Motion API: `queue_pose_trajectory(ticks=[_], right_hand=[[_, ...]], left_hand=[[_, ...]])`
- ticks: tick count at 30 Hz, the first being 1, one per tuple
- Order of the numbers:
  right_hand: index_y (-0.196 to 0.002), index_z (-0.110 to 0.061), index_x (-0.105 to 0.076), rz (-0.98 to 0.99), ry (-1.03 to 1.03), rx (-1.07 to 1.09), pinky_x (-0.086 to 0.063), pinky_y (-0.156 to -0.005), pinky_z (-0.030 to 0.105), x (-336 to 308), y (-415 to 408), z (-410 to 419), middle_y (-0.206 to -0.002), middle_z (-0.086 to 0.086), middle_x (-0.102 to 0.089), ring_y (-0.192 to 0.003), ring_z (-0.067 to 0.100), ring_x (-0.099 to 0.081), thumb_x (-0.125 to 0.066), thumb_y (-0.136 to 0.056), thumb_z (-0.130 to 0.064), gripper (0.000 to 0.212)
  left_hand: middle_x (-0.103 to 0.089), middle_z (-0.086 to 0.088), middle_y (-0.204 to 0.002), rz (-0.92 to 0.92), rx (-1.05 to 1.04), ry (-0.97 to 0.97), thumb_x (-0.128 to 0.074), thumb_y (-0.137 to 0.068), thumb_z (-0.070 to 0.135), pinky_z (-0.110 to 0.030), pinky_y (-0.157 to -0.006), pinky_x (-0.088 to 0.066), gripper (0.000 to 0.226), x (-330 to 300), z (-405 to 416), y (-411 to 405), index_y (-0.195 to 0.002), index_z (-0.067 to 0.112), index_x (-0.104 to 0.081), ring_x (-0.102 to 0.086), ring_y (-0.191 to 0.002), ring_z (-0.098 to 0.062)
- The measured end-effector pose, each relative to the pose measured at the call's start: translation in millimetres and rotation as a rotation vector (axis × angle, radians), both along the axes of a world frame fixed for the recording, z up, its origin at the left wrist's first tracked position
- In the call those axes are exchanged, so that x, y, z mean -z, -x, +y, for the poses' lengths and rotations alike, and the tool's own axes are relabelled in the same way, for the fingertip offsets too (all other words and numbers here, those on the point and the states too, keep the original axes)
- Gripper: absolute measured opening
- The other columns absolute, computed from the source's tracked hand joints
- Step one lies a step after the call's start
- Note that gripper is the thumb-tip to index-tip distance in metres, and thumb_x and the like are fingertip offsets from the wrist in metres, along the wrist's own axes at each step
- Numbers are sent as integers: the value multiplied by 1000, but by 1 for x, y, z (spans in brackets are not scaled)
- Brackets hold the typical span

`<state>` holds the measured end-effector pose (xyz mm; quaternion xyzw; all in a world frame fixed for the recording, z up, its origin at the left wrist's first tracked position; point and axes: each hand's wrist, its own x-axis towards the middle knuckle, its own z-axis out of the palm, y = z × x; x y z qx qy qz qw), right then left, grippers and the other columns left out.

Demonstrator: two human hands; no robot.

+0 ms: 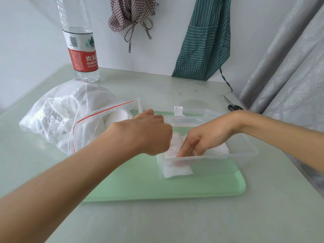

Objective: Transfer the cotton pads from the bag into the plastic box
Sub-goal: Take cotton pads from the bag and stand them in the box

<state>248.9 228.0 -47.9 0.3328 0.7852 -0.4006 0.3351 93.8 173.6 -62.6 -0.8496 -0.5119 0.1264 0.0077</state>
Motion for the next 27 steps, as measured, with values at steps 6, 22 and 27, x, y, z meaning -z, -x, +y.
queue_pose_trajectory(ticks=[6,22,27], right_hand=[[-136,-15,-49,-85,94,7,-42,-103,25,-3,6,-3,-128,-6,-57,-109,-1,-55,-33,-93,13,53],[-96,-34,-68,600,-937,343,-51,-77,30,-39,30,-84,-86,-16,-67,-79,5,-62,-56,-86,-19,22],[-113,-27,-66,583,-1087,378,-47,-83,32,-20,77,-109,-107,-5,-67,-100,21,-60,-52,-91,-20,27]], left_hand=[[-61,0,-113,25,-25,51,-30,-93,17,-35,-103,-31,39,-1,2,-1,-115,25,-61,-45,-117,-18],[-46,15,-133,-772,-713,-531,-72,-76,43,-35,-86,-36,65,-4,-86,91,-133,37,-41,-40,-125,-17],[-48,9,-140,-790,-821,-496,-43,-94,47,-37,-87,-42,42,16,-71,103,-135,36,-46,-51,-122,-20]])
